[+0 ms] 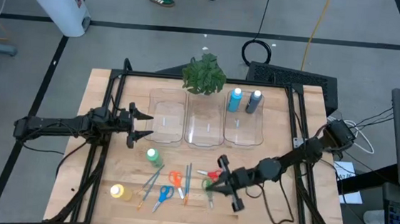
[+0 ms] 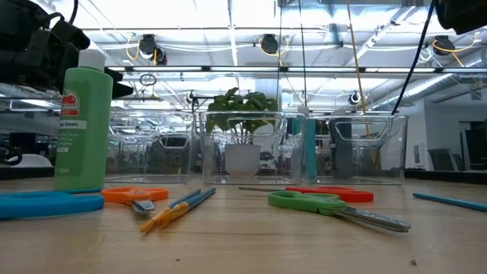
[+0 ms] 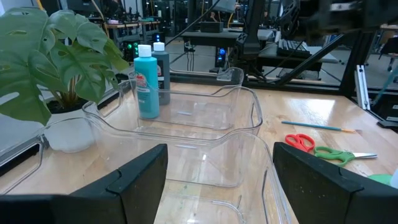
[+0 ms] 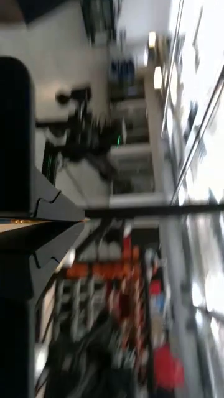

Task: Pick & Place Paint Supplies
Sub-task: Put the blue paintbrush into the middle transparent bin

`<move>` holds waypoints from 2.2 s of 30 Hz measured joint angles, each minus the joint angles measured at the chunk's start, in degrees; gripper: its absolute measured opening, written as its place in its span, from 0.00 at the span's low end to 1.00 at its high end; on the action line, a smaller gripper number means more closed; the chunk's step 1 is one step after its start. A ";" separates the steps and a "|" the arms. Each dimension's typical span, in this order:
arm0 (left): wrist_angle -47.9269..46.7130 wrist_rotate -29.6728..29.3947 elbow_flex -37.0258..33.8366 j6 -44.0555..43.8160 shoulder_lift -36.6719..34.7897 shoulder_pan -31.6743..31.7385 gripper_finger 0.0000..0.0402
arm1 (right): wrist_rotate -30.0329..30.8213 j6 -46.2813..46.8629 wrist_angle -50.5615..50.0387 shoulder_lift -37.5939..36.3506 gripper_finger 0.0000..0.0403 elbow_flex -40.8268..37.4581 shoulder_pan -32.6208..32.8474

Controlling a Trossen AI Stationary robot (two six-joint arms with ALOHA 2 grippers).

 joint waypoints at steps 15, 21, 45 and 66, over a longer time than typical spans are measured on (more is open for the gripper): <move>0.01 0.00 0.00 -0.01 0.02 0.00 0.73 | 13.61 3.47 -6.82 0.02 0.00 0.00 -1.23; 0.00 0.00 0.00 -0.01 0.01 0.00 0.73 | 14.82 2.47 -4.00 -0.02 0.00 0.00 -3.42; -0.02 0.00 0.02 -0.01 0.00 0.00 0.73 | 8.64 -3.40 -38.40 -0.02 0.00 16.17 -30.59; 0.00 0.00 0.02 0.00 0.00 0.00 0.73 | 9.10 11.85 -31.93 0.00 0.00 4.05 -34.93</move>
